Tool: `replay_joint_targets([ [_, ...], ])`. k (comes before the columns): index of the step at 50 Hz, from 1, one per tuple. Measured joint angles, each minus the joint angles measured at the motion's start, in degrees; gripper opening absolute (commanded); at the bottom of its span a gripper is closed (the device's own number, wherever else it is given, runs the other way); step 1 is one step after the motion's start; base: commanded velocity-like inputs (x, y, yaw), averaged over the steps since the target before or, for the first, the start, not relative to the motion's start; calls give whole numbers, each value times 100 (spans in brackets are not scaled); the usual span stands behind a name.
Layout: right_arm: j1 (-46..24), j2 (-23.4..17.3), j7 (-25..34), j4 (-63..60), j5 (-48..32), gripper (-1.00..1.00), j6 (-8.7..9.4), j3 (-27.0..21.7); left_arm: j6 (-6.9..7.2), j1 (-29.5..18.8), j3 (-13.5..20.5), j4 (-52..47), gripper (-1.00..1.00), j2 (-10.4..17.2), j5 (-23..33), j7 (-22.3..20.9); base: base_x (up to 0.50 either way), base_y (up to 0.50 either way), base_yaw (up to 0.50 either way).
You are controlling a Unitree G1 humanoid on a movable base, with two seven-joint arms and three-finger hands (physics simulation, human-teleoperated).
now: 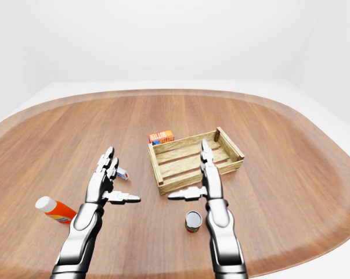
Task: Pick up the tomato sauce, and put it in the wooden tray.
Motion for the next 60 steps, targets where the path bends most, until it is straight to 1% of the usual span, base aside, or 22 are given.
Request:
replay_joint_targets([
  [5, -44, -16, 33, -303, 54, 100, 259, -59, 4, -2, 2, 1, 100, 0, -7, 2, 0, 0, 0],
  [20, -314, -224, 236, -1398, 361, 100, 259, -509, 29, 0, 7, -18, 100, -1, -36, 1, 0, 0, 0],
  [27, -379, -386, 554, -1896, 92, 100, 259, -610, 32, -2, 9, -18, 100, 0, -44, 0, 0, 0, 0],
  [35, -397, -513, 990, -2209, -583, 100, 259, -612, 34, -2, 8, -20, 100, 0, -44, -1, 0, 0, 0],
  [43, -335, -595, 1420, -2268, -1642, 100, 259, -527, 34, -2, 7, -20, 100, 0, -45, -4, 0, 0, 0],
  [53, -107, -567, 1897, -2171, -2859, 100, 259, -409, 44, 5, 5, -33, 100, 0, -44, -8, 0, 0, 0],
  [60, 77, -524, 2109, -2022, -3438, 100, 259, -358, 48, 11, 4, -40, 100, 0, -42, -11, 0, 0, 0],
])
